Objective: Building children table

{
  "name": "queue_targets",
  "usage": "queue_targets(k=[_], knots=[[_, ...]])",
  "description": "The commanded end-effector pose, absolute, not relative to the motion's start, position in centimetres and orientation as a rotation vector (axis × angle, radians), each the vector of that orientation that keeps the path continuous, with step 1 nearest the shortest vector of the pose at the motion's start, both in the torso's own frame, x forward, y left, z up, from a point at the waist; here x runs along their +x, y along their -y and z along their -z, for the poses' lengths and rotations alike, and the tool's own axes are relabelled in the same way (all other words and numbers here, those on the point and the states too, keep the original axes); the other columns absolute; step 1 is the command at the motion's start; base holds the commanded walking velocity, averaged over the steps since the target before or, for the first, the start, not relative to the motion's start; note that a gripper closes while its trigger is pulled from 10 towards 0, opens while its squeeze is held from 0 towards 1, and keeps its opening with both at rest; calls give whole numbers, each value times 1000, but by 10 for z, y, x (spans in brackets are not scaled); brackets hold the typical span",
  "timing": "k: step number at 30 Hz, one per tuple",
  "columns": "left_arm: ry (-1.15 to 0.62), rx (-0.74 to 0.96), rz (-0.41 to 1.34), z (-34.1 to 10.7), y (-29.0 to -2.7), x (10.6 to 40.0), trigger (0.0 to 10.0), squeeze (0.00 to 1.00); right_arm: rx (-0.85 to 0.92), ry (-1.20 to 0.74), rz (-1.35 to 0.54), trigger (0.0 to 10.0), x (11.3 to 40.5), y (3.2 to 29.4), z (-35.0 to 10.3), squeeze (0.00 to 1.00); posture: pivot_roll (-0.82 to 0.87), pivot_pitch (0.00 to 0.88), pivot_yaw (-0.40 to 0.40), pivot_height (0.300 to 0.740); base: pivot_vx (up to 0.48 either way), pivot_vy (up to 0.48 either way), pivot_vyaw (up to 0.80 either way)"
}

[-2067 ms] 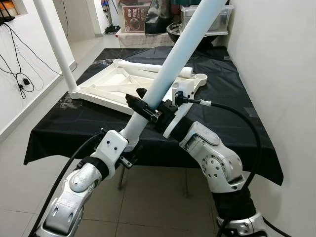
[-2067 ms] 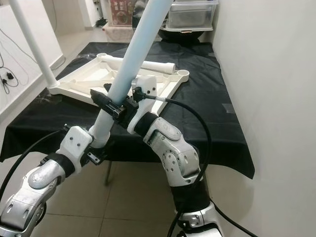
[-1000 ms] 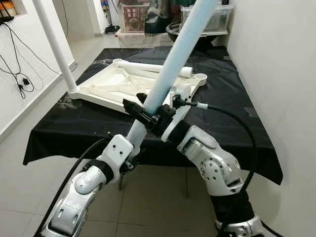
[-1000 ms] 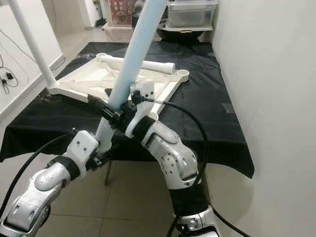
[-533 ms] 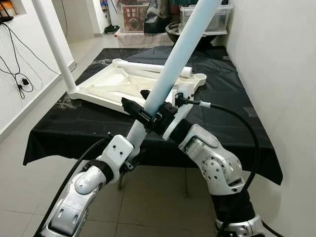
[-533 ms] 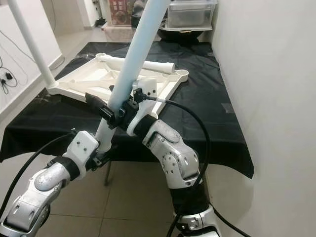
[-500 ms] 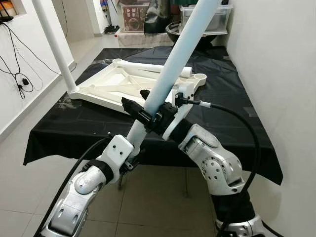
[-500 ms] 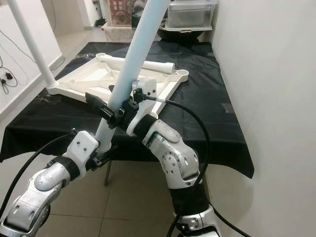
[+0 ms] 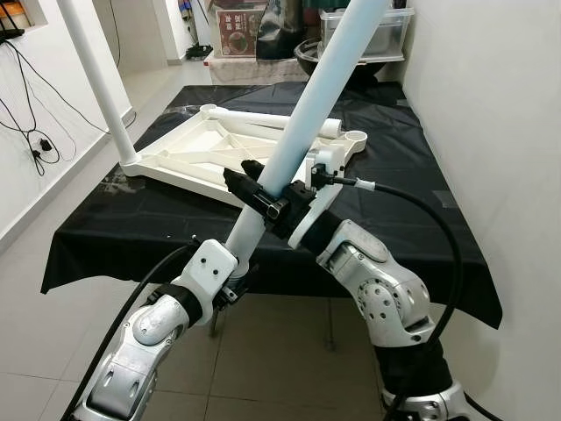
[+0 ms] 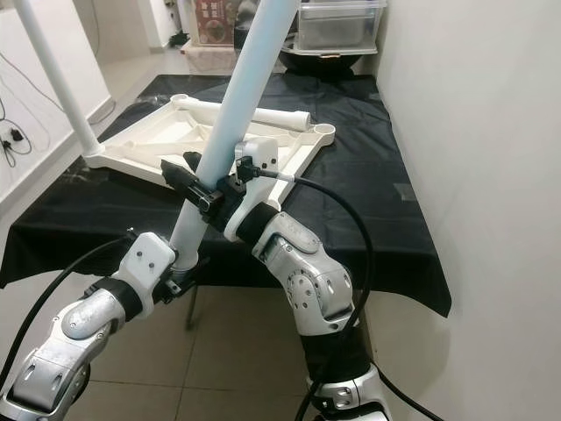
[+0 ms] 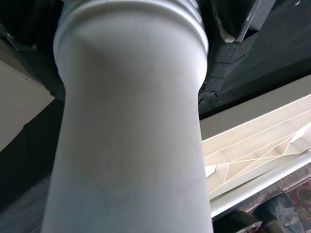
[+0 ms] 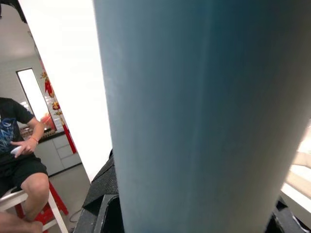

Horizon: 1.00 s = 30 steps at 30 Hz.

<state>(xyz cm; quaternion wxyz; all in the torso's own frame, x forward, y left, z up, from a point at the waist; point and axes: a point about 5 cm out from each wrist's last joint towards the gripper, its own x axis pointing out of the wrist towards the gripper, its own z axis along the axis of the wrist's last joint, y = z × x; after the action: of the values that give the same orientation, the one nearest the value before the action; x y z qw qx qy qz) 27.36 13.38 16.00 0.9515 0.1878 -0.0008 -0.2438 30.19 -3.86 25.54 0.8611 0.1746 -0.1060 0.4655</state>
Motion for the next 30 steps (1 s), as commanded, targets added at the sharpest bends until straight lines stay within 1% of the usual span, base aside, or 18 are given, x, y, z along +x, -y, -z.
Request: queue_targets(k=[1,3,4,14,15,19,20,21,23,24,25,26,28,29,30], knots=[[-27,366,488,-156,-138,274,10000,0,377,224,-1032,0,296,30,-260,0,-6,60,37,740,0,0,0],[-37,358,496,-155,-138,273,10000,0,379,222,-1033,0,296,30,-259,0,-6,60,37,740,0,0,0],[-40,354,489,-154,-138,272,10000,1000,382,221,-1034,0,296,30,-259,0,-6,60,37,740,0,0,0],[-66,395,471,-147,-146,269,10000,1000,390,237,-1003,0,301,36,-263,0,-5,61,39,740,0,0,0],[-76,403,478,-146,-146,267,10000,925,387,240,-995,0,302,37,-264,0,-5,61,39,740,0,0,0],[-89,410,490,-144,-147,266,10000,925,383,243,-987,0,303,38,-264,0,-5,61,39,740,0,0,0],[-96,395,487,-142,-147,263,10000,0,373,250,-943,0,309,43,-264,0,-4,61,36,740,0,0,0],[-96,395,487,-142,-147,263,10000,0,373,250,-943,0,309,43,-264,0,-4,61,36,740,0,0,0],[-96,348,478,-140,-146,252,10000,0,330,275,-745,118,332,63,-265,0,-4,61,36,740,0,0,0],[-92,331,471,-139,-146,248,10000,0,312,287,-669,4980,339,72,-266,0,-4,61,36,740,0,0,0],[-92,331,471,-139,-146,248,10000,0,312,287,-669,4980,339,72,-266,0,-4,61,36,740,0,0,0],[-79,313,442,-140,-146,246,10000,0,305,295,-608,10000,346,80,-267,0,1,59,34,740,0,0,0],[-13,246,341,-149,-149,245,10000,0,286,313,-526,10000,352,92,-271,0,1,59,34,740,0,0,0],[-13,246,341,-149,-149,245,10000,0,286,313,-526,10000,352,92,-271,0,1,59,34,740,0,0,0],[28,199,285,-156,-151,246,10000,0,279,319,-494,10000,354,97,-272,0,1,59,34,740,0,0,0]])
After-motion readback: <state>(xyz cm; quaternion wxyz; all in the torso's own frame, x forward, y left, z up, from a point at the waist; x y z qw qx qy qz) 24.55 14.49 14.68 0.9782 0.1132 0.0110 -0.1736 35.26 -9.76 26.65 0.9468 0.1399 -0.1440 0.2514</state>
